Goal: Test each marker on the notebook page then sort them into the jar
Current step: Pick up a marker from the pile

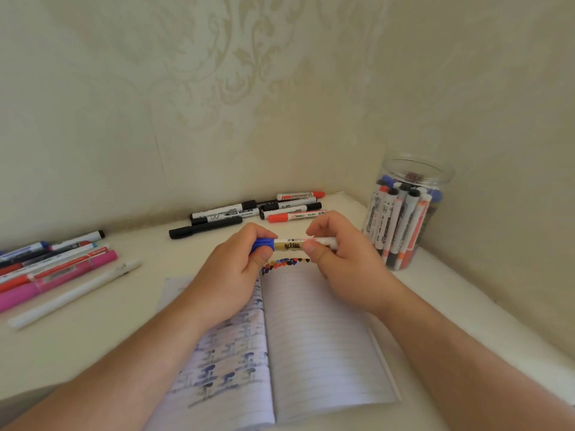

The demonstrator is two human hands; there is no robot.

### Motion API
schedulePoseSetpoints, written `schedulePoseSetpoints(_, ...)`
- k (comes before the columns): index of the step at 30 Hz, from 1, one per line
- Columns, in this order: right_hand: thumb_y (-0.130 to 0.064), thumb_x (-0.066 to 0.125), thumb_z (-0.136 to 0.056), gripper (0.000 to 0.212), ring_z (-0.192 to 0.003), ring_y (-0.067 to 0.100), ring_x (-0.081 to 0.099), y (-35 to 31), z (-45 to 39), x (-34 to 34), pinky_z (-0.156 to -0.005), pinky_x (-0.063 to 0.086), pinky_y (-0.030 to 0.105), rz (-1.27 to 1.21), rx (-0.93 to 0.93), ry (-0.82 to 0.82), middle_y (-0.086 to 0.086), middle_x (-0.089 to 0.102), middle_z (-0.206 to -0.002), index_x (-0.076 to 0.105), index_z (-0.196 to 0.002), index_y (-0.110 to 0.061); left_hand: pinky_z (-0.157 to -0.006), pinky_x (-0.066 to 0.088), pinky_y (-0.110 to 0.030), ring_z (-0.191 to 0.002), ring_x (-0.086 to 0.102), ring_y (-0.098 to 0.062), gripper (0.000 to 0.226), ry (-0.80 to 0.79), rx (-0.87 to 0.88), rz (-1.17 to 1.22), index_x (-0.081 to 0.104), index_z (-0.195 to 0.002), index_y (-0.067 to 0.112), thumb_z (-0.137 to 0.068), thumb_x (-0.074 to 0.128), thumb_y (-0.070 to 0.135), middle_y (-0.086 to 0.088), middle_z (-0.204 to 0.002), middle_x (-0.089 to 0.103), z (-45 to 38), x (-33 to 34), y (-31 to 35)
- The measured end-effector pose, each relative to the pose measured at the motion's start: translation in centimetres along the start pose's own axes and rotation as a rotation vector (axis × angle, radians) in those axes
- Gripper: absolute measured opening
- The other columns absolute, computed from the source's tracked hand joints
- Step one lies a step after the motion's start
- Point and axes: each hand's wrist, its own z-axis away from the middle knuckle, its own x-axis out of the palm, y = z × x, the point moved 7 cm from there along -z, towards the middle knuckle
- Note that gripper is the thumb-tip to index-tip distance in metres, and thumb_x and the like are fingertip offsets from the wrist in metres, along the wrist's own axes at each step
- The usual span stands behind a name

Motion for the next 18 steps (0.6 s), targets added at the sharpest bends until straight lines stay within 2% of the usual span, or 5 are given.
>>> schedulePoseSetpoints(3, -0.025, 0.07, -0.098, 0.019, -0.063, 0.005, 0.053, -2.7, 0.6, -2.5, -0.06, 0.044, 0.027, 0.135, -0.098, 0.139, -0.016, 0.061, -0.076, 0.055, -0.093, -0.036, -0.074, 0.047, -0.023, -0.081, 0.06, -0.007, 0.05, -0.037, -0.008, 0.021, 0.03, -0.142, 0.051, -0.103, 0.056, 0.037, 0.02, -0.098, 0.059, -0.1, 0.8, 0.1)
schedulePoseSetpoints(6, -0.016, 0.075, -0.093, 0.026, -0.063, 0.001, 0.053, -6.2, 1.5, -7.8, -0.062, 0.04, 0.021, 0.13, -0.189, 0.348, -0.02, 0.06, -0.079, 0.058, -0.089, -0.035, -0.076, 0.048, -0.026, -0.075, 0.056, -0.008, 0.068, -0.062, -0.04, -0.034, 0.017, -0.152, 0.048, -0.099, 0.059, 0.046, 0.013, -0.105, 0.055, -0.3, 1.0, -0.1)
schedulePoseSetpoints(11, -0.022, 0.073, -0.093, 0.026, -0.072, 0.024, 0.07, -9.7, 2.2, -20.0, -0.062, 0.059, 0.042, 0.079, -0.188, 0.653, -0.005, 0.068, -0.078, 0.058, -0.088, -0.043, -0.078, 0.049, -0.026, -0.083, 0.058, -0.006, 0.064, -0.095, -0.006, -0.143, 0.025, -0.151, 0.047, -0.096, 0.057, 0.056, 0.016, -0.101, 0.056, 0.0, 1.4, 0.6)
schedulePoseSetpoints(16, -0.027, 0.068, -0.097, 0.014, -0.079, 0.03, 0.069, -6.3, -1.0, -24.1, -0.066, 0.058, 0.042, 0.372, 0.006, 0.536, 0.0, 0.068, -0.08, 0.061, -0.09, -0.037, -0.078, 0.042, -0.022, -0.091, 0.054, -0.004, 0.059, -0.108, 0.035, -0.237, 0.03, -0.151, 0.043, -0.098, 0.047, 0.063, 0.019, -0.098, 0.054, 0.5, 1.6, 1.2)
schedulePoseSetpoints(18, -0.024, 0.07, -0.096, 0.014, -0.076, 0.022, 0.065, -5.4, -2.1, -23.6, -0.064, 0.052, 0.035, 0.476, 0.037, 0.414, -0.004, 0.066, -0.081, 0.065, -0.088, -0.035, -0.08, 0.042, -0.021, -0.094, 0.052, -0.003, 0.059, -0.105, 0.032, -0.241, 0.029, -0.151, 0.044, -0.098, 0.043, 0.064, 0.021, -0.099, 0.052, 0.7, 1.5, 1.5)
